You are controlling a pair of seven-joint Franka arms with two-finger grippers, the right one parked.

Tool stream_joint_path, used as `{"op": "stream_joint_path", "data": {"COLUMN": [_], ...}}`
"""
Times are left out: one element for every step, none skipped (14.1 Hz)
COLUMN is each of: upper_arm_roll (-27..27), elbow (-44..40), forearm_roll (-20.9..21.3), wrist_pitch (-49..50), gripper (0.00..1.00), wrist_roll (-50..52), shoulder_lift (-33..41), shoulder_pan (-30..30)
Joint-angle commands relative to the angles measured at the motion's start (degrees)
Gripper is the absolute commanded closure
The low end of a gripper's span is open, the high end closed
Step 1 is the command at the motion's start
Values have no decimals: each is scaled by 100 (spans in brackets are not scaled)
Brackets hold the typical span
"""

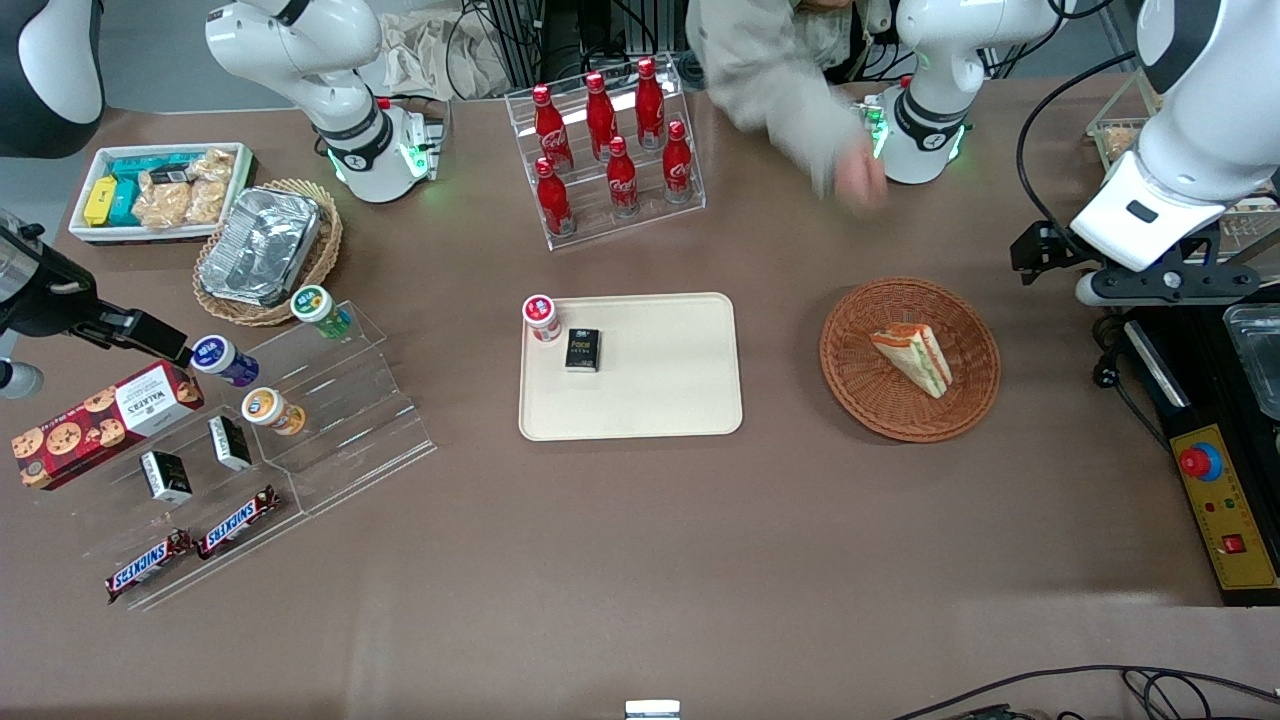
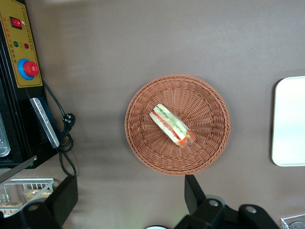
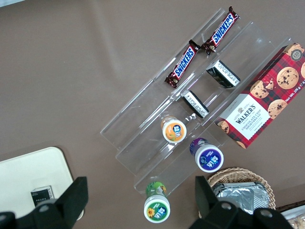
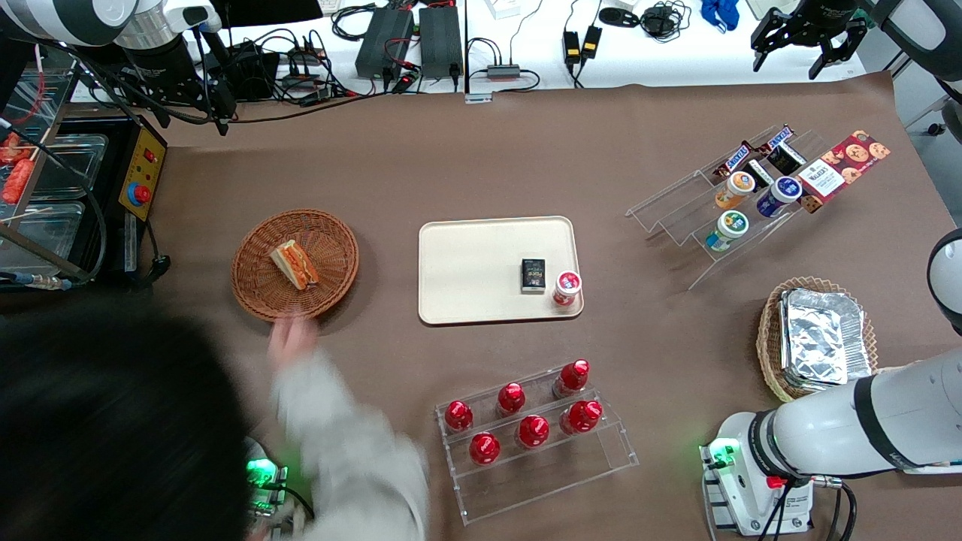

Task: Place sandwich from basket to tray
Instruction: 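Move the left gripper over the wrapped sandwich in the wicker basket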

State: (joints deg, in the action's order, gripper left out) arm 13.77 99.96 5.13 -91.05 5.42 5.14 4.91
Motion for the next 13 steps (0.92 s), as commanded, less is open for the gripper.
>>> {"op": "stream_joint_path", "data": {"upper_arm_roll": [56,64,64,64,73,82,82,82,82,82,82,82,82], "elbow": [-65,-73,-74,-47,57,232,338,409,540,716,883,998,1077], "forearm_roll": [15,15,-20,-29,-38,-38,-38,-47,-56,-64,-64,-64,-64], "wrist_pitch": [113,113,113,113,113,87,52,26,-79,-245,-412,-553,-624], "gripper": [1,1,1,1,1,1,1,1,1,1,1,2,2], "wrist_roll": [65,73,91,222,423,582,627,636,653,741,837,934,996], "shoulder_lift": [-13,-22,-22,-31,-31,-13,4,-4,22,83,153,180,198], "shoulder_pan": [36,36,36,36,27,19,-34,-69,-87,-113,-140,-183,-192]}}
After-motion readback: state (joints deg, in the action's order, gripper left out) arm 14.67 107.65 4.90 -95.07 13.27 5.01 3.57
